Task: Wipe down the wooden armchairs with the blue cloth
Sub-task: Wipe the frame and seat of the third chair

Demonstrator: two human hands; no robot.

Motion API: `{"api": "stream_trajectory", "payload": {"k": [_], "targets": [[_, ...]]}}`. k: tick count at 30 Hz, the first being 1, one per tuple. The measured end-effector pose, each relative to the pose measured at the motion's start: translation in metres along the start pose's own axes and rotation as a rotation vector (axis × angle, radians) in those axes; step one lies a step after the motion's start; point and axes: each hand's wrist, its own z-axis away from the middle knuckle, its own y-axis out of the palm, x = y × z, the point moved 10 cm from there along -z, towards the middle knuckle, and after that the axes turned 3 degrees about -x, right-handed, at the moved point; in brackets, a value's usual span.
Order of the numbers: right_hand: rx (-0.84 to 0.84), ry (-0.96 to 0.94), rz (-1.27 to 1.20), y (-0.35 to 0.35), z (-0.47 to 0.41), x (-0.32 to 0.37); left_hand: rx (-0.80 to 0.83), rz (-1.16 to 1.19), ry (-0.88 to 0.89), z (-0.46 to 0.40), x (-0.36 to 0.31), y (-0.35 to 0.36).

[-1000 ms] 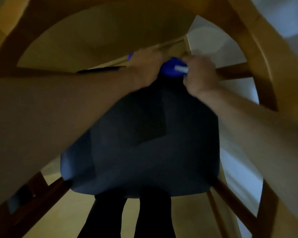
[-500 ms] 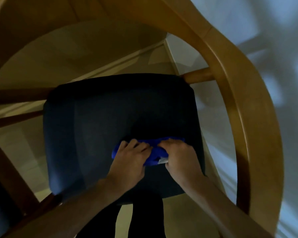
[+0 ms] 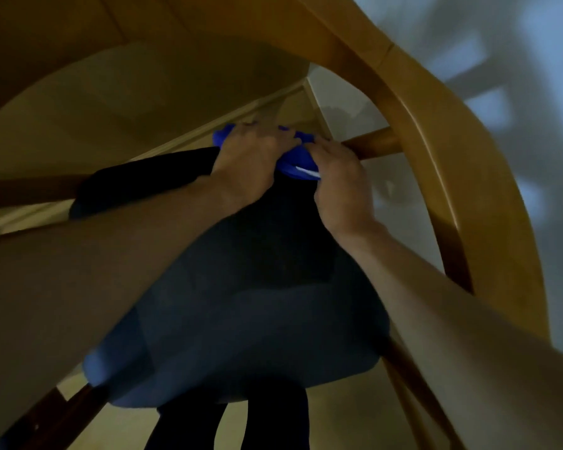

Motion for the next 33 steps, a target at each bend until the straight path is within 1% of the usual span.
{"api": "stream_trajectory", "payload": {"k": [2, 4, 6, 9, 11, 12, 13, 15, 16, 17, 18, 19, 20, 21, 23, 26, 29, 31, 33], "targets": [[-0.022, 0.106, -0.086, -0.001, 0.026, -0.009, -0.064, 0.013, -0.017, 0.023, -0.012, 0.007], [-0.024, 0.2, -0.142, -0.004, 0.063, -0.017, -0.074, 0.021, 0.004, 0.05, -0.035, 0.014], [-0.011, 0.277, -0.152, -0.007, 0.107, -0.02, -0.012, 0.029, 0.041, 0.081, -0.062, 0.032], [0.09, 0.439, -0.096, 0.002, 0.155, -0.031, 0.146, 0.059, 0.076, 0.124, -0.093, 0.059], [0.112, 0.506, -0.087, 0.001, 0.162, -0.04, 0.169, 0.101, 0.079, 0.125, -0.098, 0.058], [0.057, 0.508, -0.118, -0.008, 0.156, -0.043, 0.14, 0.111, 0.084, 0.115, -0.098, 0.049], [-0.053, 0.484, -0.157, -0.023, 0.145, -0.044, 0.091, 0.125, 0.085, 0.1, -0.097, 0.035], [-0.28, 0.408, -0.24, -0.051, 0.118, -0.045, -0.062, 0.158, 0.051, 0.059, -0.093, 0.001], [-0.35, 0.396, -0.3, -0.058, 0.102, -0.05, -0.121, 0.147, 0.026, 0.035, -0.089, -0.013], [-0.38, 0.436, -0.37, -0.058, 0.087, -0.06, -0.149, 0.12, 0.015, 0.011, -0.086, -0.02], [-0.379, 0.522, -0.432, -0.053, 0.074, -0.075, -0.153, 0.091, 0.015, -0.009, -0.085, -0.023], [-0.36, 0.628, -0.476, -0.045, 0.066, -0.09, -0.122, 0.063, 0.009, -0.025, -0.084, -0.019], [-0.321, 0.71, -0.493, -0.035, 0.061, -0.103, -0.067, 0.033, -0.001, -0.034, -0.082, -0.009], [-0.267, 0.747, -0.485, -0.025, 0.061, -0.11, -0.008, 0.005, -0.011, -0.034, -0.079, 0.003], [-0.197, 0.736, -0.469, -0.014, 0.071, -0.113, 0.042, -0.018, 0.001, -0.017, -0.082, 0.022], [-0.24, 0.667, -0.416, -0.021, 0.113, -0.103, 0.048, 0.066, 0.042, 0.024, -0.1, 0.039], [-0.234, 0.661, -0.344, -0.022, 0.173, -0.093, 0.119, 0.094, 0.097, 0.081, -0.126, 0.055], [-0.152, 0.681, -0.31, -0.012, 0.211, -0.085, 0.177, 0.113, 0.136, 0.122, -0.141, 0.069], [-0.014, 0.731, -0.207, 0.0, 0.234, -0.076, 0.255, 0.143, 0.152, 0.151, -0.144, 0.08]]}}
